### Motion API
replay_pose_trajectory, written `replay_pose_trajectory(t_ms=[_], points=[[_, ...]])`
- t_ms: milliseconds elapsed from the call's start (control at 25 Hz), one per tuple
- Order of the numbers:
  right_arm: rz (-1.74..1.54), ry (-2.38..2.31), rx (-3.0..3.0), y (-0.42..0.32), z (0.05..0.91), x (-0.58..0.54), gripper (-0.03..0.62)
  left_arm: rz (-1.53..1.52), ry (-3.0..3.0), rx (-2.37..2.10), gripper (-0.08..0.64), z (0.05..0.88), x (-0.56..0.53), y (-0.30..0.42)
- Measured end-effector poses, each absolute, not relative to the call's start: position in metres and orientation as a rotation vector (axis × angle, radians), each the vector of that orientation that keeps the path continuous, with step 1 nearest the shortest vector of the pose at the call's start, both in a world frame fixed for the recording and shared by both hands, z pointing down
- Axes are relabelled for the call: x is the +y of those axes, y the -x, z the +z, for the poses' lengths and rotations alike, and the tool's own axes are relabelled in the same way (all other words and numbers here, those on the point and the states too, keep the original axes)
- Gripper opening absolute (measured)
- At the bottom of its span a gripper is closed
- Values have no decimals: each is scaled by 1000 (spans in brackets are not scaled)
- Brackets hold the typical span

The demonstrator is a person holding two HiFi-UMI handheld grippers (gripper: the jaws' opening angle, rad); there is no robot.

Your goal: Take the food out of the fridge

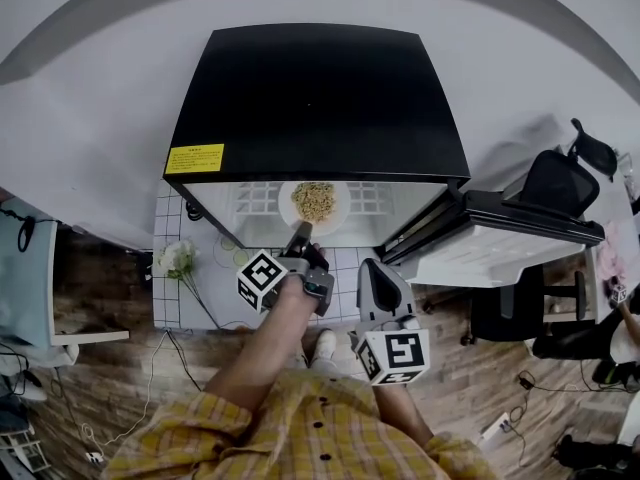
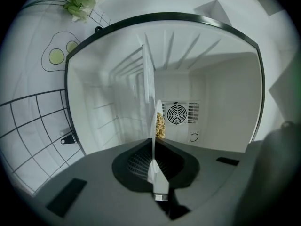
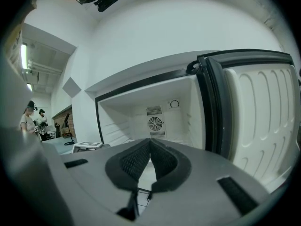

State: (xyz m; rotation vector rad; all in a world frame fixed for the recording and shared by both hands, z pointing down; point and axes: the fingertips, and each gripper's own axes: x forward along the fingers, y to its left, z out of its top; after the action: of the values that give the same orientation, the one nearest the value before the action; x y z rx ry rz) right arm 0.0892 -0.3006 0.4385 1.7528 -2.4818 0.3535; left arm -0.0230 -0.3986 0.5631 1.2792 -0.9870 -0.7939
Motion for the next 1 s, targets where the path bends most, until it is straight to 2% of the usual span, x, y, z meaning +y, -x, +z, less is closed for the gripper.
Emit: replay_pose_trajectory(t_ms=[1000], points=[[359,-1723,-2531,-72,429,-258,8,-869,-1263,-897,17,487,-284,37]])
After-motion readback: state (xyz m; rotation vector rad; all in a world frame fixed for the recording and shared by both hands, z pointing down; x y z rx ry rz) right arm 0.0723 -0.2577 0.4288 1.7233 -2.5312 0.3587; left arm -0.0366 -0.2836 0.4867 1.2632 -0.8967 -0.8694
